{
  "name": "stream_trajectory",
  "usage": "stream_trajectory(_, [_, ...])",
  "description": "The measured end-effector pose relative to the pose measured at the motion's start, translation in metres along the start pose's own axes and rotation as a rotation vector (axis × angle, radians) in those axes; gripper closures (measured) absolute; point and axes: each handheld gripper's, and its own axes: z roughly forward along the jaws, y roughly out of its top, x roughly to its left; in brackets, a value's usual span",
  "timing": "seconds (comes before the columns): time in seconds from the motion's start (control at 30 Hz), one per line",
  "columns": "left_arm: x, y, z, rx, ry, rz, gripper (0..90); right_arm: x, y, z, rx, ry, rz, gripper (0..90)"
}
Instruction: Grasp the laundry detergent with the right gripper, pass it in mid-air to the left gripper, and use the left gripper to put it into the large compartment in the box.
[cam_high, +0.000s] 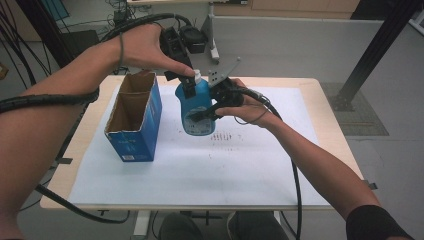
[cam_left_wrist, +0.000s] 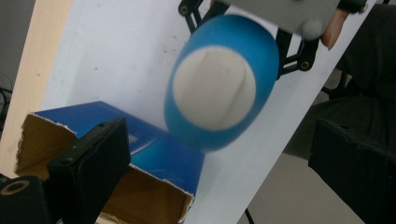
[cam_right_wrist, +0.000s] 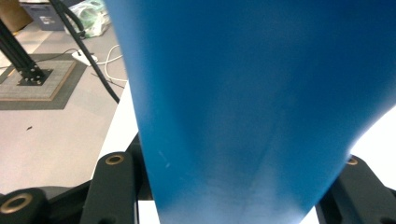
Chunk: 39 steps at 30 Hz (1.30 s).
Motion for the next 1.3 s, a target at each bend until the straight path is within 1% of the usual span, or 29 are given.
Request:
stream_trajectory(0.1, [-0.003, 0.000, 0.000, 0.010, -0.011, 0.015, 5.9, 0.003, 0.002, 0.003, -0.008, 0.014, -0.010, 44.3])
stream_trajectory(0.2, [-0.007, 0.001, 0.001, 0.024, -0.016, 0.033, 6.0, 0.006, 0.005, 0.005, -0.009, 0.018, -0.028, 44.3])
stream_trajectory(0.33, [-0.010, 0.001, 0.002, 0.031, -0.030, 0.048, 6.1, 0.010, 0.007, 0.006, -0.015, 0.032, -0.038, 44.2])
stream_trajectory(0.4, [-0.011, 0.002, 0.003, 0.046, -0.036, 0.058, 6.0, 0.012, 0.008, 0.006, -0.016, 0.035, -0.045, 44.3])
stream_trajectory(0.5, [-0.013, 0.002, 0.006, 0.049, -0.048, 0.064, 6.0, 0.015, 0.010, 0.006, -0.022, 0.040, -0.048, 44.3])
stream_trajectory(0.53, [-0.013, 0.003, 0.007, 0.055, -0.052, 0.075, 6.0, 0.016, 0.010, 0.006, -0.023, 0.040, -0.051, 44.3])
stream_trajectory(0.57, [-0.014, 0.003, 0.009, 0.056, -0.052, 0.072, 5.9, 0.017, 0.011, 0.006, -0.024, 0.040, -0.053, 44.3])
stream_trajectory(0.7, [-0.016, 0.005, 0.014, 0.066, -0.060, 0.088, 5.8, 0.020, 0.012, 0.005, -0.027, 0.042, -0.060, 44.3])
stream_trajectory(0.73, [-0.017, 0.005, 0.015, 0.065, -0.061, 0.083, 5.8, 0.020, 0.012, 0.005, -0.027, 0.044, -0.057, 44.2])
stream_trajectory(0.8, [-0.016, 0.006, 0.017, 0.076, -0.065, 0.093, 5.8, 0.021, 0.012, 0.004, -0.027, 0.044, -0.059, 44.3])
stream_trajectory(0.83, [-0.016, 0.006, 0.019, 0.075, -0.064, 0.089, 5.8, 0.021, 0.012, 0.004, -0.027, 0.042, -0.060, 44.3])
stream_trajectory(0.93, [-0.015, 0.006, 0.022, 0.081, -0.067, 0.095, 5.9, 0.022, 0.012, 0.004, -0.028, 0.041, -0.065, 44.3])
stream_trajectory(1.17, [-0.012, 0.006, 0.026, 0.085, -0.077, 0.096, 6.0, 0.024, 0.013, 0.005, -0.026, 0.049, -0.055, 44.3])
stream_trajectory(1.2, [-0.011, 0.006, 0.027, 0.078, -0.078, 0.092, 6.0, 0.024, 0.013, 0.005, -0.024, 0.048, -0.051, 44.2])
stream_trajectory(1.27, [-0.010, 0.006, 0.027, 0.073, -0.081, 0.093, 6.0, 0.024, 0.013, 0.005, -0.025, 0.046, -0.057, 44.3])
stream_trajectory(1.3, [-0.010, 0.006, 0.028, 0.072, -0.081, 0.094, 6.0, 0.023, 0.013, 0.006, -0.033, 0.047, -0.068, 44.3])
